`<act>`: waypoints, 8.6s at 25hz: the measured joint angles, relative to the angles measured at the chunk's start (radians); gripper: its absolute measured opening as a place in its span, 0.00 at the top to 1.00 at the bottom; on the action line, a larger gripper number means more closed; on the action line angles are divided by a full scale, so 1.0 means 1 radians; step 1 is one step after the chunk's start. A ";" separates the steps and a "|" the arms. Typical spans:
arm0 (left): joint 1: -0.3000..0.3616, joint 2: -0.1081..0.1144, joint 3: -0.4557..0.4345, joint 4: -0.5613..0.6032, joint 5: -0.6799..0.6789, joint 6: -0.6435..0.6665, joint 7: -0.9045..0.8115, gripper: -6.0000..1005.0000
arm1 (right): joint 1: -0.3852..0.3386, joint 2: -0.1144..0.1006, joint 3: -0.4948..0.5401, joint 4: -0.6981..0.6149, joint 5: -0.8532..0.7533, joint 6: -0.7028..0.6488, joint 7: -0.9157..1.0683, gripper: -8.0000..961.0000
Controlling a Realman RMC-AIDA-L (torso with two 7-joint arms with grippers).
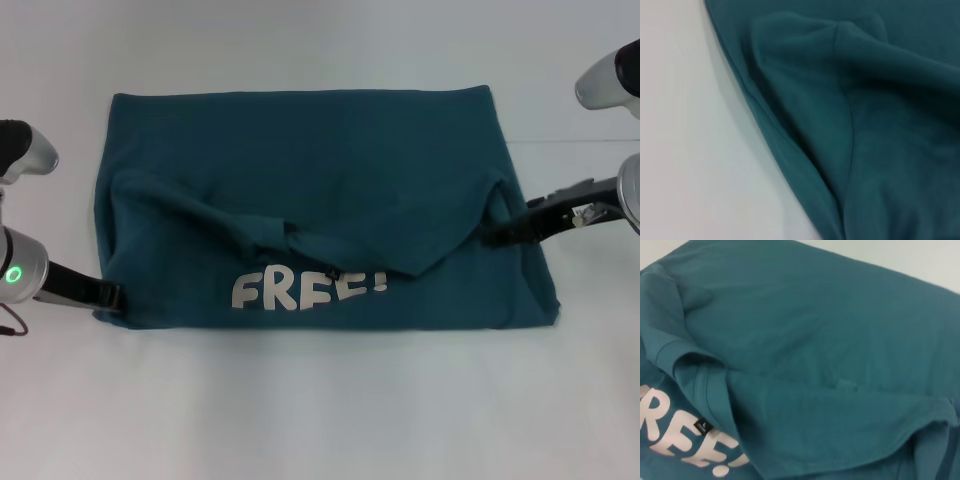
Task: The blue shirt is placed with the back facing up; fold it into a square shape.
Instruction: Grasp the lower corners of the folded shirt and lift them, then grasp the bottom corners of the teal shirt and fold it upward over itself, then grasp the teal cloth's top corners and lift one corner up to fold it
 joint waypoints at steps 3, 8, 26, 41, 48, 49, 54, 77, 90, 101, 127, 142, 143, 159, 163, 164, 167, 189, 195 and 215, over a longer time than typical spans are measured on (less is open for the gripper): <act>-0.005 -0.001 0.000 0.002 -0.004 0.004 0.008 0.81 | -0.016 -0.003 0.001 -0.026 -0.014 -0.042 0.070 0.05; -0.010 -0.003 0.007 0.008 -0.005 0.008 0.010 0.86 | -0.069 -0.003 0.002 -0.125 -0.073 -0.124 0.193 0.05; -0.012 -0.008 0.009 0.002 -0.004 0.011 0.010 0.90 | -0.123 0.004 -0.013 0.011 -0.052 -0.064 0.192 0.05; -0.015 -0.008 0.007 0.000 -0.007 0.001 0.009 0.90 | -0.095 0.003 -0.055 0.066 -0.063 -0.011 0.219 0.06; -0.018 -0.005 0.007 0.000 -0.007 0.000 0.009 0.90 | -0.071 0.000 -0.059 0.117 -0.064 0.013 0.219 0.10; -0.018 -0.005 0.007 0.001 -0.007 0.000 0.009 0.90 | -0.066 0.000 -0.059 0.123 -0.065 0.015 0.220 0.11; -0.019 -0.007 0.008 0.001 -0.008 0.002 0.009 0.90 | -0.053 0.001 -0.063 0.141 -0.077 0.030 0.220 0.14; -0.012 -0.006 0.004 0.015 -0.016 0.050 0.056 0.90 | -0.036 0.001 -0.063 0.151 -0.070 0.045 0.182 0.88; 0.005 0.004 0.004 0.150 -0.008 0.351 0.061 0.90 | -0.104 0.000 -0.079 -0.108 -0.075 -0.304 0.109 0.88; 0.074 0.011 0.025 0.263 0.059 0.746 0.068 0.90 | -0.182 0.003 -0.215 -0.304 -0.096 -0.708 0.061 0.89; 0.077 -0.021 -0.059 0.435 -0.020 0.900 0.078 0.90 | -0.190 -0.005 -0.022 -0.376 0.080 -0.774 0.005 0.89; -0.006 0.013 -0.179 0.453 -0.083 0.521 0.092 0.90 | -0.055 -0.011 0.230 -0.348 0.098 -0.585 0.032 0.89; -0.005 0.009 -0.177 0.442 -0.083 0.479 0.092 0.90 | -0.052 -0.010 0.225 -0.337 0.097 -0.558 0.037 0.89; 0.027 -0.042 -0.104 0.230 -0.070 -0.031 0.092 0.90 | -0.012 0.001 0.070 0.004 0.058 0.001 0.063 0.89; 0.011 -0.037 -0.101 0.196 -0.032 -0.051 0.056 0.90 | 0.005 0.001 0.064 0.063 0.058 0.082 0.062 0.89; 0.009 -0.037 -0.100 0.195 -0.018 -0.054 0.047 0.90 | 0.007 0.001 0.061 0.071 0.058 0.095 0.061 0.89; 0.006 -0.037 -0.098 0.195 0.000 -0.057 0.033 0.90 | 0.008 0.002 0.050 0.097 0.058 0.141 0.059 0.89; -0.014 -0.032 -0.106 0.169 0.006 -0.108 -0.037 0.90 | -0.009 0.004 -0.031 0.150 0.069 0.273 0.103 0.75; -0.017 -0.028 -0.137 0.175 0.001 -0.123 -0.046 0.84 | -0.013 0.004 -0.036 0.139 0.081 0.281 0.106 0.71; 0.030 0.044 -0.204 0.214 -0.113 0.107 -0.022 0.21 | -0.033 -0.001 -0.058 0.013 0.083 0.220 0.097 0.06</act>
